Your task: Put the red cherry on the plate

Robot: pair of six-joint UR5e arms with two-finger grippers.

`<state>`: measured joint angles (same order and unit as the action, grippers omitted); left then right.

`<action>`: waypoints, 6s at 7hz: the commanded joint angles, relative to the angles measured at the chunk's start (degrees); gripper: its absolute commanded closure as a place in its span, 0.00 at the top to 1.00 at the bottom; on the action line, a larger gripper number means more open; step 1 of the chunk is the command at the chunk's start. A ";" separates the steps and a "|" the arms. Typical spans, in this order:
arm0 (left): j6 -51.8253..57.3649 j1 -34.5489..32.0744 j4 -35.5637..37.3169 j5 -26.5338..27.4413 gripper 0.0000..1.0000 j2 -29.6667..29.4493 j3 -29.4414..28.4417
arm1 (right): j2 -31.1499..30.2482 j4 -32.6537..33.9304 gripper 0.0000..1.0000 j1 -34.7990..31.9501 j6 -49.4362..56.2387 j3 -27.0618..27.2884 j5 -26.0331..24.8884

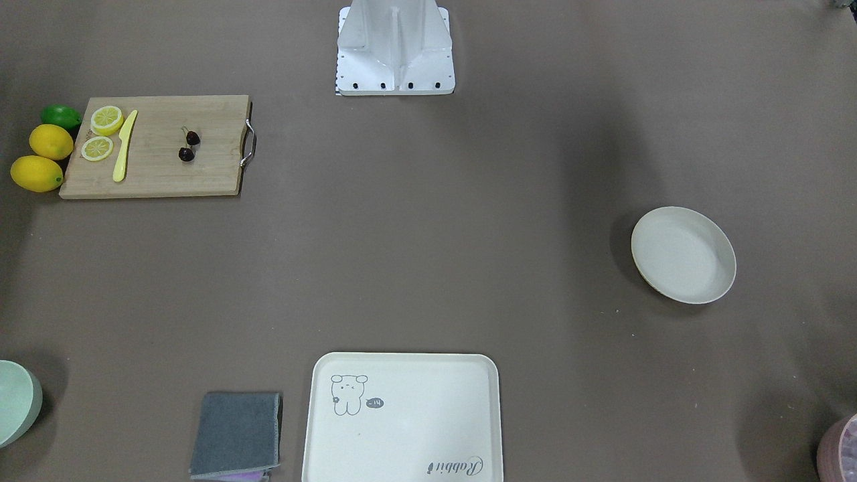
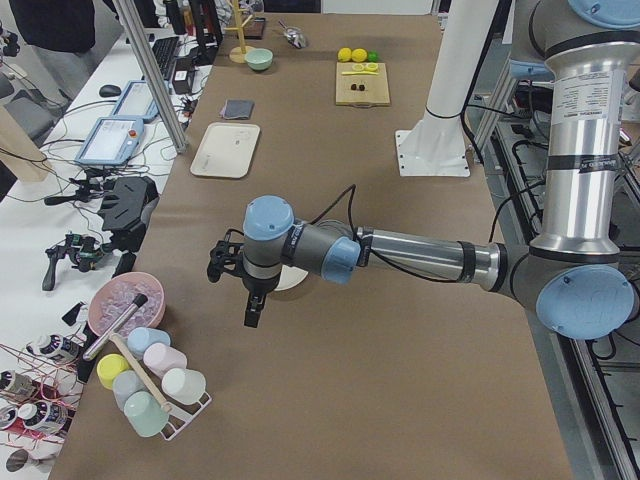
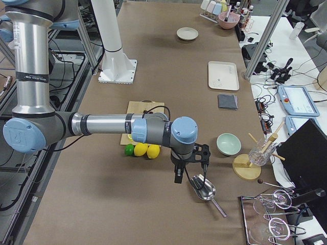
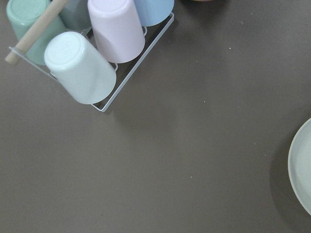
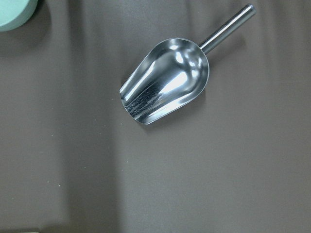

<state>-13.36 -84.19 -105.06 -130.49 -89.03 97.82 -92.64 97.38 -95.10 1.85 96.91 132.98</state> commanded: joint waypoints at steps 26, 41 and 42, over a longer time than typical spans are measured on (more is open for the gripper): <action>-70.59 32.80 -22.91 3.87 0.00 -27.40 -9.68 | -0.53 -1.58 1.00 0.09 0.09 -0.23 0.18; -67.67 46.79 -11.71 29.25 0.98 -30.23 -5.36 | 3.87 -24.78 1.00 42.84 -64.04 19.36 -9.91; -58.72 41.79 -10.53 24.46 0.98 -29.80 -4.92 | 3.00 -24.79 1.00 45.67 -65.03 19.72 -10.37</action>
<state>-82.09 -36.95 -118.70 -101.97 -119.01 92.32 -88.96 73.37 -54.17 -59.99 115.79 124.37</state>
